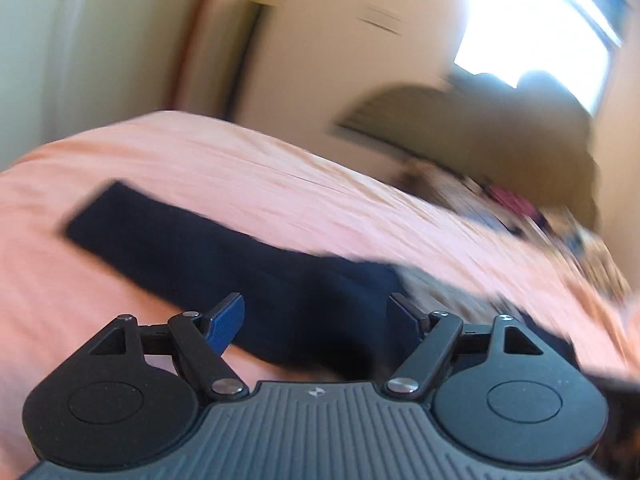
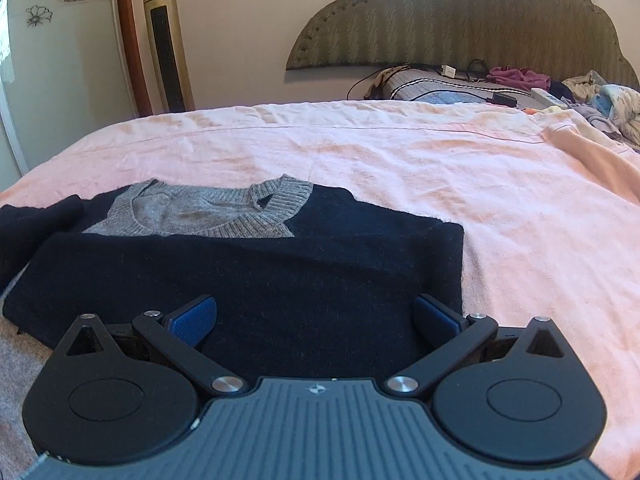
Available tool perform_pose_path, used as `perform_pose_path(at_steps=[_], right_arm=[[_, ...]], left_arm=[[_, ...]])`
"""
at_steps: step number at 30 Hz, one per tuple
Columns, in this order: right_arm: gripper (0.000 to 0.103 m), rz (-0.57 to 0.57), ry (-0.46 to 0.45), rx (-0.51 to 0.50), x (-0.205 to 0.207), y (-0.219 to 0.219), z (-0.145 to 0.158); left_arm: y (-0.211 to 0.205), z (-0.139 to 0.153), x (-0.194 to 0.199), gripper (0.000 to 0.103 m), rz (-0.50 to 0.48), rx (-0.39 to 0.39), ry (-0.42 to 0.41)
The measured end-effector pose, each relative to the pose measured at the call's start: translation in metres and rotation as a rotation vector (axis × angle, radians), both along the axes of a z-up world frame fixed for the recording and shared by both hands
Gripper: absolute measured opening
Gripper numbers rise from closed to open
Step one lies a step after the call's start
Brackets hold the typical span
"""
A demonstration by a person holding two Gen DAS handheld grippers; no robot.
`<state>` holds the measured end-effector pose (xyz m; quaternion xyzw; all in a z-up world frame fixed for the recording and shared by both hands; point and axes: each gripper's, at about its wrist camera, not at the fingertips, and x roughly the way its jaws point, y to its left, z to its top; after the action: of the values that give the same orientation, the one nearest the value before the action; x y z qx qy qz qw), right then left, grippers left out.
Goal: Fold small clothes
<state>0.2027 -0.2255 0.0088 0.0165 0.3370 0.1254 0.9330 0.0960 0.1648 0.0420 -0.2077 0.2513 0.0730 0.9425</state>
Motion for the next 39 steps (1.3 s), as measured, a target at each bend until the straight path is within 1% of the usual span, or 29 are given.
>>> perform_pose_path(at_steps=[1,2,4,6,8,10,11,12,13,14,15,16,17,18,20,24,27,28,30,31,32,33,34,35,36,37,39], right_arm=[[0.103,-0.003,-0.001,0.008,0.000,-0.001,0.000],[0.103,-0.005,-0.001,0.013,0.001,-0.002,0.001],[0.103,-0.006,-0.001,0.015,0.001,-0.002,0.001],[0.103,-0.006,-0.002,0.016,0.001,-0.003,0.001],[0.103,-0.007,-0.002,0.019,0.001,-0.003,0.001],[0.103,-0.007,-0.002,0.021,0.001,-0.003,0.001],[0.103,-0.007,-0.002,0.022,0.001,-0.003,0.001],[0.103,-0.007,-0.002,0.025,0.001,-0.004,0.001],[0.103,-0.008,-0.002,0.031,0.001,-0.004,0.002],[0.103,-0.009,-0.002,0.037,0.001,-0.005,0.002],[0.103,-0.009,-0.002,0.041,0.001,-0.006,0.002],[0.103,-0.010,-0.002,0.046,0.001,-0.006,0.002],[0.103,-0.011,-0.003,0.051,0.001,-0.007,0.002],[0.103,-0.012,-0.003,0.053,0.001,-0.007,0.002],[0.103,-0.012,-0.004,0.055,0.001,-0.007,0.002],[0.103,-0.013,-0.005,0.062,0.000,-0.008,0.002],[0.103,-0.014,-0.005,0.068,0.000,-0.008,0.002],[0.103,-0.015,-0.006,0.070,0.000,-0.008,0.002],[0.103,-0.016,-0.006,0.077,0.000,-0.009,0.002],[0.103,-0.017,-0.007,0.081,0.000,-0.009,0.002],[0.103,-0.017,-0.007,0.085,0.000,-0.010,0.002],[0.103,-0.018,-0.008,0.094,0.000,-0.011,0.002],[0.103,-0.019,-0.008,0.104,0.000,-0.013,0.002],[0.103,-0.021,-0.009,0.120,0.000,-0.015,0.002],[0.103,-0.023,-0.010,0.137,0.000,-0.017,0.002],[0.103,-0.025,-0.011,0.159,-0.001,-0.020,0.002],[0.103,-0.031,-0.013,0.199,-0.001,-0.026,0.002]], left_arm=[[0.021,0.000,0.000,0.078,0.054,-0.023,0.008],[0.046,0.001,0.002,0.078,0.128,-0.046,0.022],[0.079,0.000,0.005,0.078,0.205,-0.079,0.042],[0.103,-0.005,0.013,0.078,0.230,-0.129,0.076],[0.118,-0.014,0.024,0.077,0.239,-0.205,0.113],[0.128,-0.027,0.030,0.077,0.247,-0.290,0.118],[0.128,-0.029,0.032,0.076,0.258,-0.293,0.096],[0.127,-0.030,0.036,0.073,0.263,-0.288,0.089],[0.126,-0.031,0.041,0.055,0.267,-0.284,0.094],[0.127,-0.033,0.046,0.022,0.276,-0.281,0.110],[0.129,-0.036,0.052,0.007,0.286,-0.286,0.135],[0.132,-0.039,0.056,0.006,0.290,-0.303,0.141],[0.133,-0.038,0.056,0.005,0.301,-0.302,0.125],[0.132,-0.033,0.055,0.005,0.307,-0.275,0.109],[0.125,-0.016,0.050,0.005,0.302,-0.195,0.051],[0.107,0.033,0.037,0.005,0.289,-0.066,-0.084],[0.075,0.077,0.031,0.005,0.228,0.034,-0.205],[0.057,0.090,0.029,0.005,0.182,0.076,-0.244],[0.014,0.107,0.027,0.005,0.062,0.146,-0.299],[-0.015,0.111,0.027,0.005,-0.022,0.176,-0.319],[-0.039,0.112,0.027,0.005,-0.099,0.189,-0.325],[-0.065,0.109,0.029,0.006,-0.200,0.183,-0.316],[-0.093,0.101,0.034,0.007,-0.326,0.163,-0.278],[-0.115,0.093,0.039,0.009,-0.428,0.151,-0.228],[-0.137,0.081,0.042,0.009,-0.506,0.147,-0.175],[-0.149,0.070,0.042,0.010,-0.536,0.144,-0.139],[-0.155,0.050,0.035,0.012,-0.537,0.104,-0.087]])
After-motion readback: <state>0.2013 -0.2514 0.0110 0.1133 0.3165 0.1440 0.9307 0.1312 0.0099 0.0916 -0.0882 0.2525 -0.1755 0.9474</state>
